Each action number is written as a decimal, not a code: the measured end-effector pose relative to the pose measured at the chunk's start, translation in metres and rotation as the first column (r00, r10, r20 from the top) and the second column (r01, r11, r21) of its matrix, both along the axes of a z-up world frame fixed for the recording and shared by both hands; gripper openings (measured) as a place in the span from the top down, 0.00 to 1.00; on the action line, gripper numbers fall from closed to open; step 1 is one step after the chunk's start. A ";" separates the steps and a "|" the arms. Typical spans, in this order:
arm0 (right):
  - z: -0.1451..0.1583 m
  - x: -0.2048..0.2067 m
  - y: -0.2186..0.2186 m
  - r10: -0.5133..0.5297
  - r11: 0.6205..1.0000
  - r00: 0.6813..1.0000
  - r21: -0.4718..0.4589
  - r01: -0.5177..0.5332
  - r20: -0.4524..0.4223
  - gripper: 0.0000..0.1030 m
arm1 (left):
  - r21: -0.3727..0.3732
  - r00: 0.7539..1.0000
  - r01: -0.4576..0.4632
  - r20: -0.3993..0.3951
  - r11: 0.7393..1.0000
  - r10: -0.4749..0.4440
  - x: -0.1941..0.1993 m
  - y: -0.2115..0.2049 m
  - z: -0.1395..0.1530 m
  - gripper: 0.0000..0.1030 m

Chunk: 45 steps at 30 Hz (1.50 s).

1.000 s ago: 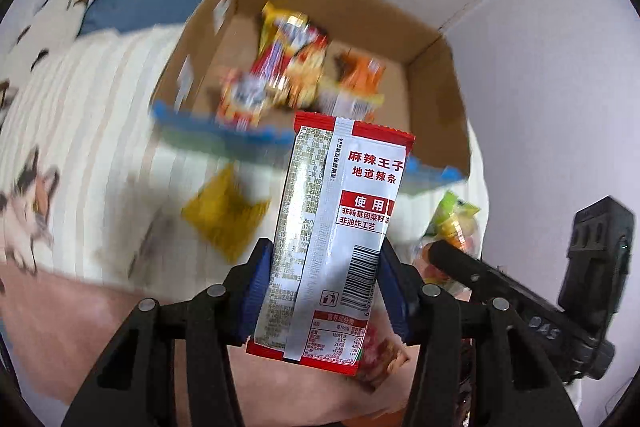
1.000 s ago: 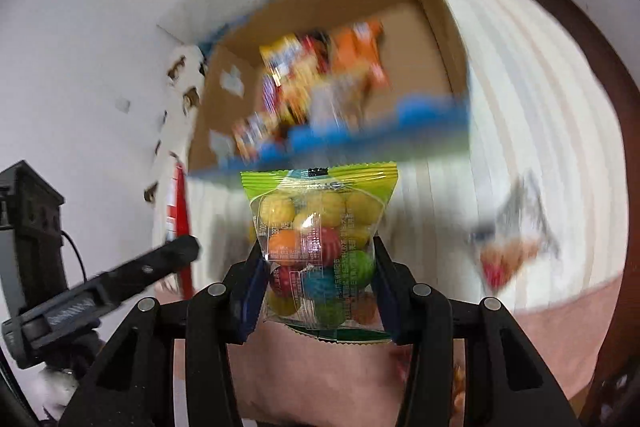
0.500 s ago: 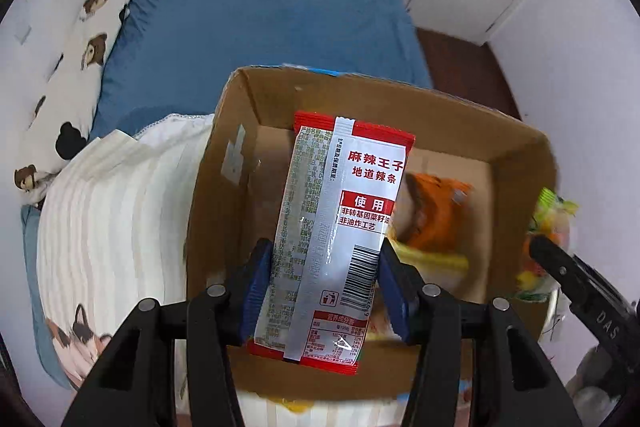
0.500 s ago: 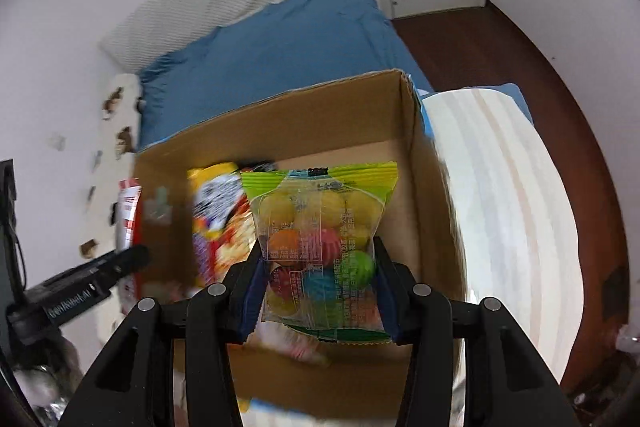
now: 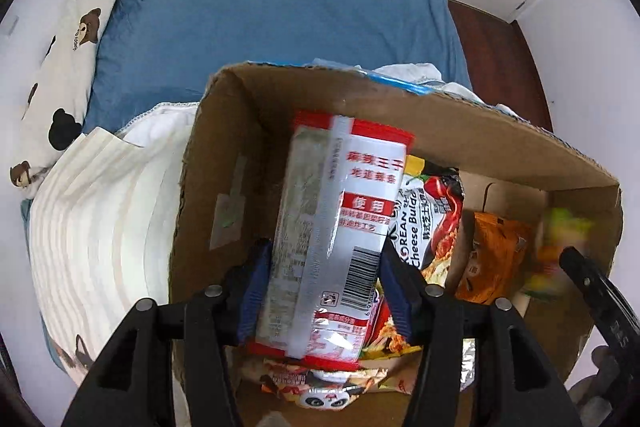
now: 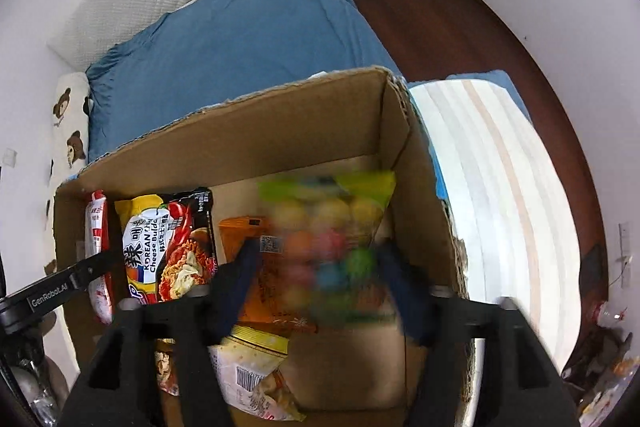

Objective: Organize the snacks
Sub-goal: 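Carry both packets into the cardboard box and open both tools, then lift both open tools out of the box back toward the bed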

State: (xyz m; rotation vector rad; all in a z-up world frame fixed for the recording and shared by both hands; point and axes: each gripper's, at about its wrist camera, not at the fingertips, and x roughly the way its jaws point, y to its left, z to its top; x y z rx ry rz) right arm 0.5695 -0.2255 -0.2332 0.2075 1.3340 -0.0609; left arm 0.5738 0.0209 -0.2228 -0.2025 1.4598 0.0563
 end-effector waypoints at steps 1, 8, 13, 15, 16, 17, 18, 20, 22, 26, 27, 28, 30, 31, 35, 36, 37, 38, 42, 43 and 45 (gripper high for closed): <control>0.000 0.002 0.003 0.018 1.000 1.000 0.005 -0.018 -0.005 0.12 | 0.003 1.000 -0.004 0.007 1.000 0.004 0.001 0.002 -0.001 0.32; -0.003 0.003 0.014 0.057 0.998 0.998 -0.022 -0.057 -0.024 0.07 | -0.009 1.000 -0.007 0.028 1.000 0.007 -0.003 0.002 0.004 0.11; -0.003 -0.002 0.020 0.080 0.996 0.997 -0.028 -0.080 -0.025 0.07 | -0.022 1.000 -0.006 0.027 1.000 0.007 -0.009 0.000 0.009 0.11; -0.001 -0.006 0.022 0.090 0.996 0.996 -0.027 -0.091 -0.021 0.07 | -0.017 0.999 -0.008 0.045 1.000 0.009 -0.014 -0.002 0.013 0.11; 0.001 -0.008 0.023 0.097 0.995 0.995 -0.024 -0.098 -0.018 0.07 | -0.018 0.998 -0.013 0.061 1.000 0.014 -0.018 -0.002 0.016 0.11; 0.004 -0.011 0.024 0.102 0.994 0.995 -0.023 -0.103 -0.013 0.07 | -0.018 0.998 -0.013 0.068 1.000 0.014 -0.022 -0.003 0.020 0.11; 0.006 -0.015 0.026 0.112 0.993 0.994 -0.021 -0.112 -0.009 0.07 | -0.022 0.997 -0.007 0.076 1.000 0.008 -0.026 -0.005 0.023 0.11; 0.010 -0.022 0.027 0.125 0.992 0.992 -0.013 -0.125 -0.005 0.07 | -0.023 0.996 -0.004 0.090 1.000 0.006 -0.034 -0.006 0.028 0.11; 0.013 -0.031 0.029 0.139 0.990 0.990 -0.012 -0.139 0.003 0.07 | -0.021 0.994 -0.001 0.110 1.000 0.003 -0.044 -0.008 0.034 0.11; 0.023 -0.053 0.031 0.153 0.988 0.988 -0.011 -0.152 0.033 0.07 | -0.013 0.989 -0.001 0.150 1.000 0.003 -0.068 -0.012 0.046 0.11; 0.026 -0.060 0.032 0.158 0.987 0.986 -0.016 -0.157 0.045 0.07 | -0.010 0.987 -0.004 0.162 1.000 0.006 -0.075 -0.014 0.049 0.11; 0.029 -0.065 0.032 0.163 0.987 0.985 -0.021 -0.162 0.053 0.07 | -0.004 0.984 -0.008 0.177 1.000 0.009 -0.082 -0.015 0.053 0.11; 0.034 -0.079 0.034 0.167 0.986 0.983 -0.022 -0.166 0.072 0.07 | 0.006 0.979 -0.011 0.205 1.000 0.010 -0.097 -0.016 0.060 0.11; 0.038 -0.085 0.034 0.167 0.986 0.983 -0.021 -0.166 0.079 0.07 | 0.008 0.975 -0.013 0.221 1.000 0.011 -0.106 -0.018 0.065 0.11; 0.053 -0.111 0.035 0.172 0.985 0.977 -0.021 -0.171 0.123 0.07 | 0.033 0.957 -0.022 0.289 0.999 0.012 -0.136 -0.020 0.082 0.11; 0.058 -0.119 0.036 0.173 0.985 0.975 -0.022 -0.172 0.137 0.07 | 0.040 0.953 -0.022 0.304 0.999 0.009 -0.143 -0.021 0.087 0.11; 0.062 -0.126 0.036 0.173 0.985 0.974 -0.019 -0.172 0.149 0.07 | 0.043 0.947 -0.019 0.321 0.999 0.005 -0.152 -0.022 0.092 0.11; 0.066 -0.132 0.036 0.174 0.985 0.972 -0.019 -0.173 0.156 0.07 | 0.045 0.944 -0.019 0.329 0.999 0.003 -0.157 -0.023 0.096 0.11; 0.083 -0.160 0.036 0.176 0.984 0.964 -0.019 -0.176 0.200 0.07 | 0.062 0.930 -0.007 0.368 0.998 -0.016 -0.186 -0.028 0.111 0.11; 0.086 -0.165 0.036 0.177 0.984 0.962 -0.018 -0.177 0.207 0.07 | 0.067 0.927 -0.006 0.375 0.998 -0.020 -0.194 -0.028 0.115 0.11; 0.092 -0.177 0.036 0.183 0.983 0.958 -0.023 -0.183 0.220 0.07 | 0.063 0.923 -0.010 0.383 0.998 -0.015 -0.205 -0.029 0.119 0.11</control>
